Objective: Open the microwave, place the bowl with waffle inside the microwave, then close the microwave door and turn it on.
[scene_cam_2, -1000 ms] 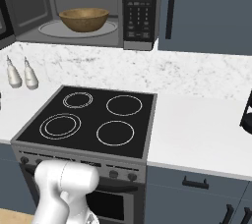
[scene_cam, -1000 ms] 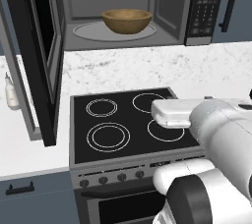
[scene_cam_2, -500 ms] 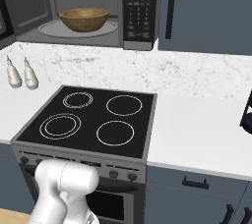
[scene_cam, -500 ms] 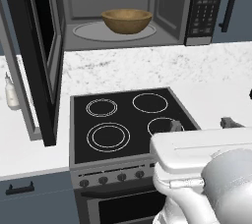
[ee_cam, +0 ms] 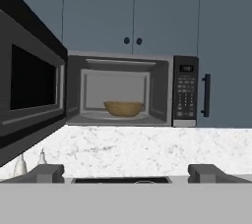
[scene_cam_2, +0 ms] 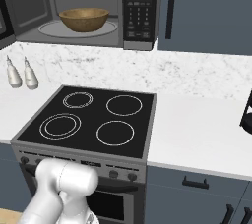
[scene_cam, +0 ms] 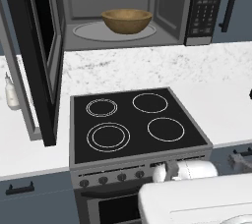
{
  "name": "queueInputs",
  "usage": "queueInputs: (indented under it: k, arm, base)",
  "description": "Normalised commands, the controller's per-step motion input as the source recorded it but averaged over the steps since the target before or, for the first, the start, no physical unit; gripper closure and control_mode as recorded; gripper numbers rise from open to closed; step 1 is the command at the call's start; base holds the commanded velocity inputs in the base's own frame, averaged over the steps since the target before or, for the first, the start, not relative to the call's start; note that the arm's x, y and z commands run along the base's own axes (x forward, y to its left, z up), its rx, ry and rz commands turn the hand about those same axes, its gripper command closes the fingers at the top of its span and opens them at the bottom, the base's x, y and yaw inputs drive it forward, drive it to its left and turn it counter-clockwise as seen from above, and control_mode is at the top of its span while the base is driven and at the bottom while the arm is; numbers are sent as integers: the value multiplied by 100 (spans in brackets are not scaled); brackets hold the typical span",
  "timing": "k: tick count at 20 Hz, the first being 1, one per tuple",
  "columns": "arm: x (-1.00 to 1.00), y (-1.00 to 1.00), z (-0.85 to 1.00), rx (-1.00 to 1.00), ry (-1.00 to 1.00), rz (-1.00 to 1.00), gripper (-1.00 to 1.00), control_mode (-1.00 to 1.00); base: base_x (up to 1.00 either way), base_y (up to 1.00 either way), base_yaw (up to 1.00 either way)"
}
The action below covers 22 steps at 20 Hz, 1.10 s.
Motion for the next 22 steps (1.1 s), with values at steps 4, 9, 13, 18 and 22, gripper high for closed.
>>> queueInputs:
  k: [4, 9, 13, 18, 22]
  arm:
    - [1, 78, 0, -4, 0, -2, -100, -100]
    - [15, 84, 0, -26, 0, -11, -100, -100]
    - [36, 85, 0, -28, 0, -12, -100, -100]
    - [55, 60, -5, -20, 0, -7, -100, -100]
    - [59, 51, -20, -20, 0, -7, -100, -100]
  base:
    - [0, 0, 0]
    - [0, 0, 0]
    - [0, 0, 0]
    - [0, 0, 0]
    - [0, 0, 0]
